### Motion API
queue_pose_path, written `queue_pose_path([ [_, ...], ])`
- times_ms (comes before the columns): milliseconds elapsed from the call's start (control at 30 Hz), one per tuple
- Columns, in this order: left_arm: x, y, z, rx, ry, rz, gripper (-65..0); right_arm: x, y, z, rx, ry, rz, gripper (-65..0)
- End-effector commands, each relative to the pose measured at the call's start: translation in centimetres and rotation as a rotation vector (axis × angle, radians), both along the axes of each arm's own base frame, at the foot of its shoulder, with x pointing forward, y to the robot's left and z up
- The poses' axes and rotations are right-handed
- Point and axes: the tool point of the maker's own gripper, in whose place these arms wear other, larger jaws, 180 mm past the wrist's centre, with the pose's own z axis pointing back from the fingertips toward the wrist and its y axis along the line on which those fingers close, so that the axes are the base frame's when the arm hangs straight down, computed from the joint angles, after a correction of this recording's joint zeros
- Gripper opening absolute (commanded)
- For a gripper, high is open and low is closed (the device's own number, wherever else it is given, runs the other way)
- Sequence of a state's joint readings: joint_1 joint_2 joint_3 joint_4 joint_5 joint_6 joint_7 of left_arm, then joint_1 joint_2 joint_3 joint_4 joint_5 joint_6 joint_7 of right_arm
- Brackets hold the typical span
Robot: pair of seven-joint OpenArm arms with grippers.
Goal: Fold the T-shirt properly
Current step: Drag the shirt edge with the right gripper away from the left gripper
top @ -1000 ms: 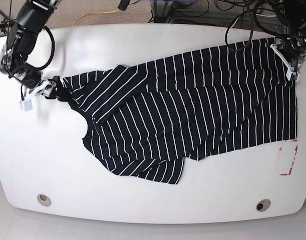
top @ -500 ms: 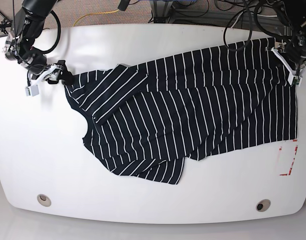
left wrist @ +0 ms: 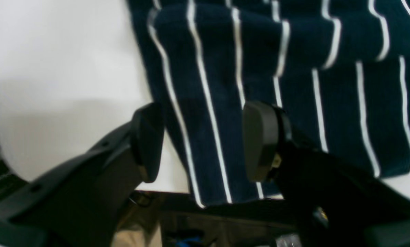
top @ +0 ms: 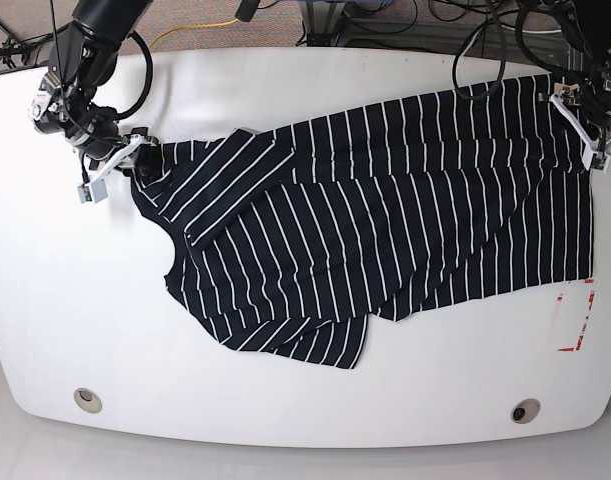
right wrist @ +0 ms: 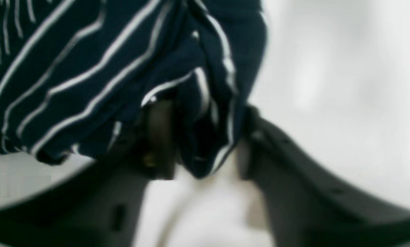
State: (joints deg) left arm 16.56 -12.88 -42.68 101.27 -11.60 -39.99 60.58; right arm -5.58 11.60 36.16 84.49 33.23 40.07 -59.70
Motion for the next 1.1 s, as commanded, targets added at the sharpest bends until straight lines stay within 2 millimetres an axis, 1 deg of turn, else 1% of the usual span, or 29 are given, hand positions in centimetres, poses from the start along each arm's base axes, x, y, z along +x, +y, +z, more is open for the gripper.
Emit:
queue_pose_path([
  [0,-0.2,0.6,-0.5,-0.004,0.018,0.006,-31.7,0.5,-0.9,0.8,-0.03,-0.02,-0.003,-55.8],
  [33,-0.6,0.6,-1.2,-0.019,0.035,0.015,-31.7,0.5,-0.9,0.8,-0.03,-0.02,-0.003,-62.6],
  [67,-0.9,0.6,-1.9,-0.037,0.051,0.024,-31.7,0.4,-0.9,0.8,-0.03,-0.019,-0.003,-65.0],
  [167,-1.6,0.5,-3.2,-0.067,0.081,0.042,-31.7,0.2,-1.4,1.1,-0.041,-0.024,-0.007,-65.0],
  [233,-1.6,0.5,-3.7,-0.084,0.088,0.052,-31.8,-0.7,-1.5,1.1,-0.051,-0.017,-0.002,-65.0],
  [333,-1.9,0.5,-4.3,-0.1,0.104,0.062,-31.8,-1.8,-1.5,2.1,-0.077,-0.036,0.015,-65.0],
  [400,-1.9,0.5,-4.3,-0.099,0.105,0.058,-31.8,-3.6,-2.1,2.5,-0.09,-0.033,-0.001,-65.0],
  [467,-1.7,-0.2,-4.5,-0.102,0.113,0.034,-31.8,-4.9,-2.9,2.7,-0.098,-0.029,-0.025,-65.0],
  [567,-0.9,-1.3,-4.5,-0.099,0.115,-0.015,-31.8,-8.2,-3.8,2.0,-0.089,0.021,-0.075,-65.0],
  [633,-0.6,-1.8,-4.3,-0.094,0.112,-0.038,-31.8,-9.8,-4.5,1.7,-0.091,0.05,-0.101,-65.0],
  [700,-0.2,-2.4,-4.3,-0.093,0.112,-0.063,-31.8,-11.7,-4.8,1.7,-0.092,0.075,-0.112,-65.0],
  [800,0.0,-2.9,-4.4,-0.095,0.116,-0.081,-31.8,-13.5,-4.8,1.8,-0.1,0.101,-0.11,-65.0],
  [933,-0.1,-2.9,-4.4,-0.094,0.116,-0.081,-31.8,-14.5,-4.7,1.9,-0.108,0.119,-0.1,-65.0],
  [1067,-0.8,-2.4,-4.3,-0.074,0.138,-0.095,-31.8,-14.3,-4.7,1.8,-0.105,0.115,-0.104,-64.2],
])
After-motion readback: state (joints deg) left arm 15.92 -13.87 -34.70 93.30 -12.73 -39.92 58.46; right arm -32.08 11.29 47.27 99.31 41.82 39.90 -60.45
